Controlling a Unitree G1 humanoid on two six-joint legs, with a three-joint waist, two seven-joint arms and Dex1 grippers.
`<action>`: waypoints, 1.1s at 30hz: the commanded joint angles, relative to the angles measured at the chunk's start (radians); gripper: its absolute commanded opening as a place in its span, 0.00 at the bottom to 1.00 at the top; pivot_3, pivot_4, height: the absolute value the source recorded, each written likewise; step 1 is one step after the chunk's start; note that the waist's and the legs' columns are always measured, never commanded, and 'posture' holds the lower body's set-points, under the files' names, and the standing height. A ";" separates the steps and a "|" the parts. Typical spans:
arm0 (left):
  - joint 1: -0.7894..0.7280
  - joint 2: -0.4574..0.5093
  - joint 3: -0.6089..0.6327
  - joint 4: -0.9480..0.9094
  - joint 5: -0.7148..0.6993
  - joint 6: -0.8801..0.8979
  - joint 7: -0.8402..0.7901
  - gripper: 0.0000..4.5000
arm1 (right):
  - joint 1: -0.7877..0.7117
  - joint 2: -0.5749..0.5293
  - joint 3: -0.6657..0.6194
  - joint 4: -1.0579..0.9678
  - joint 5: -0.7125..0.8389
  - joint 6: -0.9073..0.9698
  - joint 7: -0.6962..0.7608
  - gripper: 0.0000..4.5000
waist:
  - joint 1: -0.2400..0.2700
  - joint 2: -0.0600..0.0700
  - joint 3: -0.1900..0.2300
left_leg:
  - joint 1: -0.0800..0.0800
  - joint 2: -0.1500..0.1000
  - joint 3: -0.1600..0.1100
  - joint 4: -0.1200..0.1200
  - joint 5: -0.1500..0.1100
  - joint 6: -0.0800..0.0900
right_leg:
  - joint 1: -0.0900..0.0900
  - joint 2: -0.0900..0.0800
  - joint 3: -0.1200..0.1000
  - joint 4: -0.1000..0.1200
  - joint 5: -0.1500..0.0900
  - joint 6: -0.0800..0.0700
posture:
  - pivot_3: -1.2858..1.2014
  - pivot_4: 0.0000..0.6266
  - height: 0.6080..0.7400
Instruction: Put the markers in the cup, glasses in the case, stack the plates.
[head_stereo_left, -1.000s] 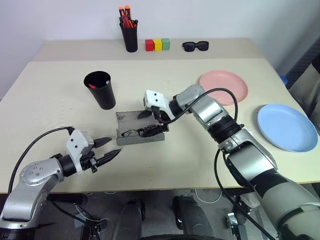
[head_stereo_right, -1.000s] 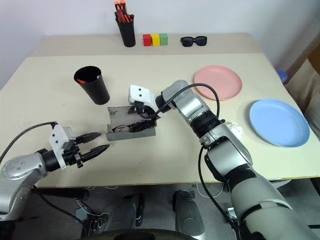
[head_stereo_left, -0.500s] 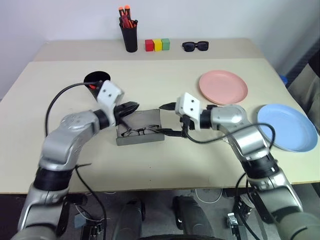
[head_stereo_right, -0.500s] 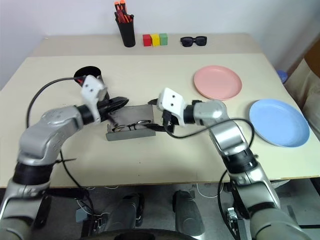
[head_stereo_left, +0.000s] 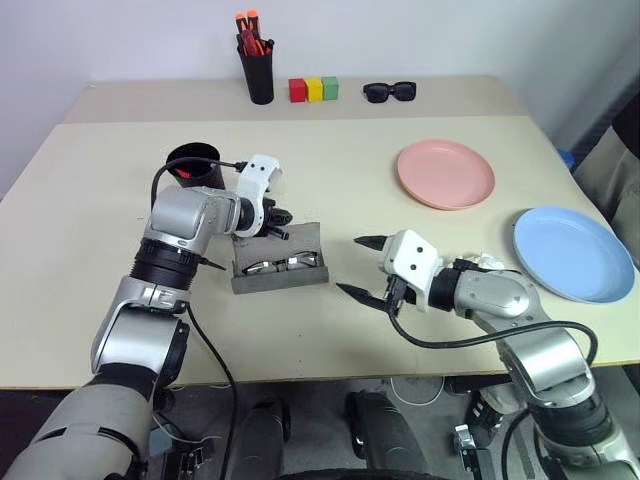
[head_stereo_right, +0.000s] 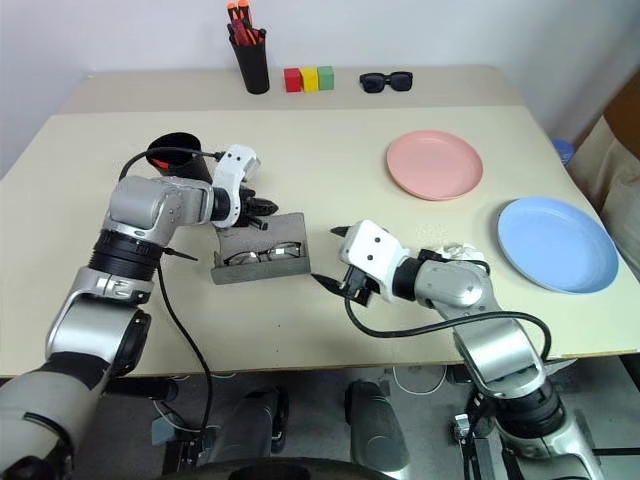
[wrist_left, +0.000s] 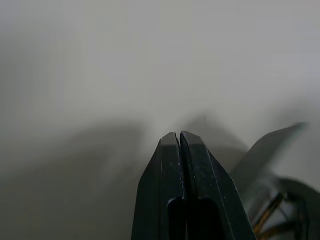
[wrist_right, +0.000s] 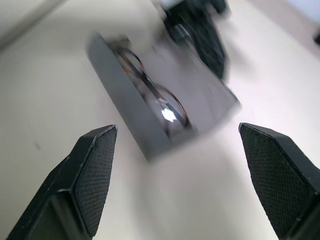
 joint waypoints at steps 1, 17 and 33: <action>0.012 0.039 0.005 -0.052 -0.006 0.018 -0.052 0.01 | 0.013 -0.036 -0.065 -0.036 0.010 -0.006 -0.015 0.88 | -0.001 0.000 0.000 | 0.000 0.000 0.000 0.000 0.000 0.000 | 0.000 0.000 0.000 0.000 0.000 0.000 | 0.52 0.24 1.00; 0.477 0.263 0.048 -0.700 -0.080 -0.087 -0.162 0.01 | -0.061 -0.058 -0.068 0.171 -0.017 -0.102 -0.045 0.88 | -0.002 0.000 0.000 | 0.001 0.001 0.002 0.000 0.000 0.000 | 0.000 0.000 0.001 0.000 0.000 -0.001 | 0.52 0.24 1.00; 0.759 0.210 0.166 -0.833 -0.096 -0.655 -0.256 0.01 | -0.405 -0.024 0.046 0.907 -0.330 -0.335 -0.314 0.88 | 0.004 0.001 0.000 | 0.001 0.001 0.004 0.000 0.000 0.000 | 0.000 -0.001 0.002 -0.001 -0.002 -0.004 | 0.52 0.24 1.00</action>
